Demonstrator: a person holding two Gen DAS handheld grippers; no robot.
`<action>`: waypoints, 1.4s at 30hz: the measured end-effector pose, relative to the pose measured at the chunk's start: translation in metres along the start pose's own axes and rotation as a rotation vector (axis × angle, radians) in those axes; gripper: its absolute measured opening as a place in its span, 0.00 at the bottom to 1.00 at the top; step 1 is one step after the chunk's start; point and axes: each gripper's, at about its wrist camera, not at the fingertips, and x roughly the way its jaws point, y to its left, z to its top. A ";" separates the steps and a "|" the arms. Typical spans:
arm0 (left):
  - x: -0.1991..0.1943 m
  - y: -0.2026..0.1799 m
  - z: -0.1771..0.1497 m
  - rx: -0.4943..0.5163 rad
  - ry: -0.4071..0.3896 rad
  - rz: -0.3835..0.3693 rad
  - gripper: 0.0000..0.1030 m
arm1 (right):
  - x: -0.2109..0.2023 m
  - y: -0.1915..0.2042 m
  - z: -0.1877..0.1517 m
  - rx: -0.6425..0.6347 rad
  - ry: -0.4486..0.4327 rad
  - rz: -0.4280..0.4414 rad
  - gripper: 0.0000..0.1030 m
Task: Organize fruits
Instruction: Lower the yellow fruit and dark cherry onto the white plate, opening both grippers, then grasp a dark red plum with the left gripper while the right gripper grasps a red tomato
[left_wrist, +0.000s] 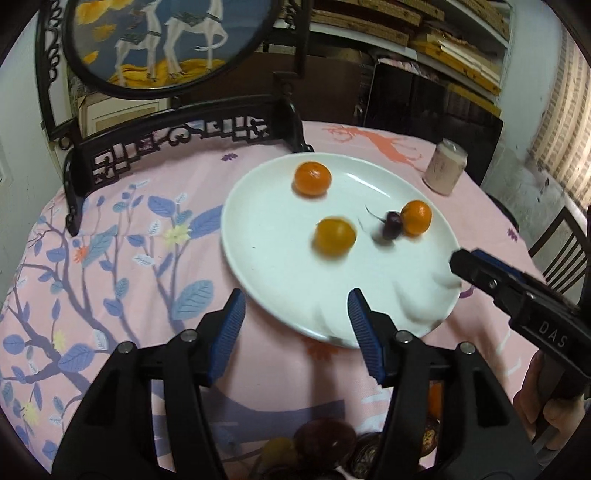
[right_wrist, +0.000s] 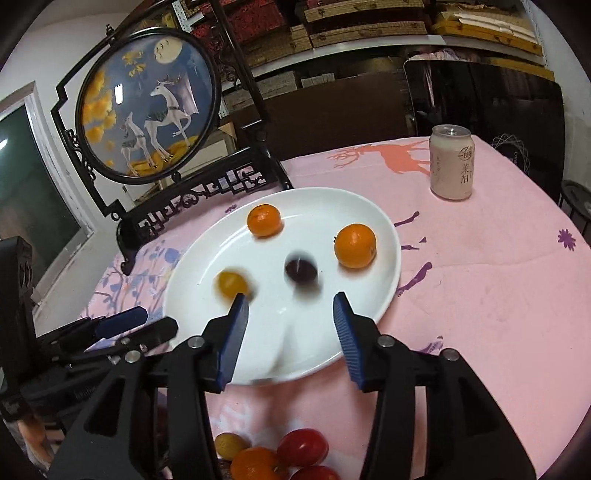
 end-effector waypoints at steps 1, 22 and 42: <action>-0.005 0.003 -0.001 0.000 -0.007 0.005 0.58 | -0.003 0.000 -0.002 0.009 0.002 0.010 0.48; -0.037 -0.006 -0.065 0.119 0.052 -0.068 0.66 | -0.071 -0.031 -0.051 0.184 0.025 0.097 0.62; -0.018 -0.018 -0.067 0.159 0.116 -0.092 0.34 | -0.050 -0.033 -0.056 0.208 0.131 0.111 0.62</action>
